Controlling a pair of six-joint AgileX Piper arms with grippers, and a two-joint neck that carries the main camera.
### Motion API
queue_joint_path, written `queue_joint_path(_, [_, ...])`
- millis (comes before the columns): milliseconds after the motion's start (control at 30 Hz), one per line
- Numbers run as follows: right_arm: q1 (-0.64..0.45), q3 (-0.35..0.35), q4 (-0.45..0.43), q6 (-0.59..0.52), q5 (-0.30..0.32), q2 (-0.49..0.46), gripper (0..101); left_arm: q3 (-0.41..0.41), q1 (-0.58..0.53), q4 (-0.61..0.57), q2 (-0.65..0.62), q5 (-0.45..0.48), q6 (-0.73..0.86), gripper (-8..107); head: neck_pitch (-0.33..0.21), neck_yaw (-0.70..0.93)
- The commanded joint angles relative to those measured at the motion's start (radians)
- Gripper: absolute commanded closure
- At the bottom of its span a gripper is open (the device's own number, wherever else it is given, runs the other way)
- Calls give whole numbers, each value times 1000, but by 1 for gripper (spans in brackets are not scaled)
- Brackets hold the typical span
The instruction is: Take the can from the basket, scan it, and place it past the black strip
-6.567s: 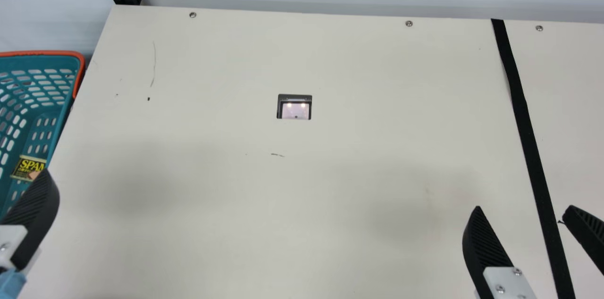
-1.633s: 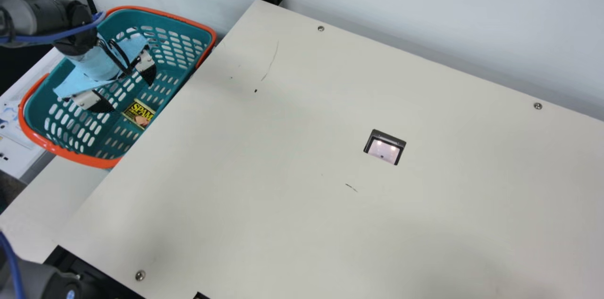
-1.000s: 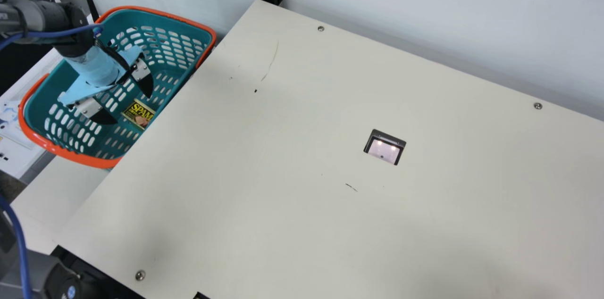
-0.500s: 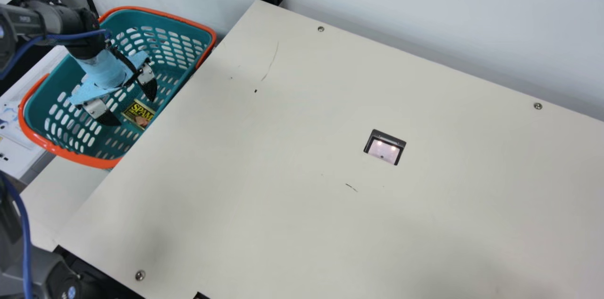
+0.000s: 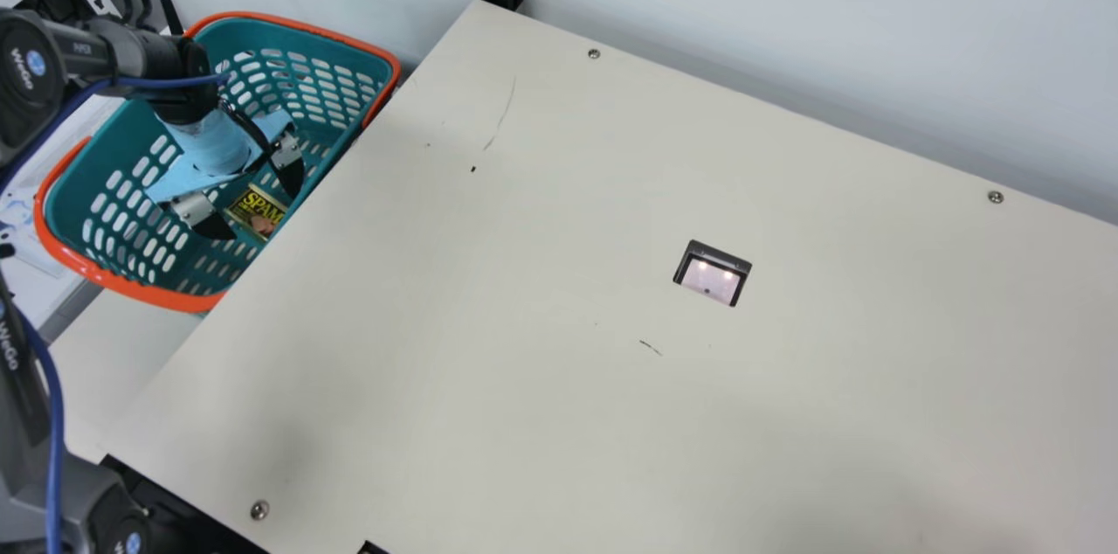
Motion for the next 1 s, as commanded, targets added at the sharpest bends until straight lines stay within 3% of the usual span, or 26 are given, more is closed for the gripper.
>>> queue_joint_path(0, [0, 0, 0, 0, 0, 0, 0, -2, 3, 4, 6, -4, 0, 9, -49, 17])
queue_joint_path(733, [0, 0, 0, 0, 0, 0, 0, -47, 32, -95, 102, -113, 86, 9, -49, 17])
queue_joint_path(767, [0, 0, 0, 0, 0, 0, 0, -48, 33, -104, 106, -118, 94, 89, -49, 17])
queue_joint_path(967, [0, 0, 0, 0, 0, 0, 0, -25, 35, -156, 89, -154, 157, 89, -49, 17])
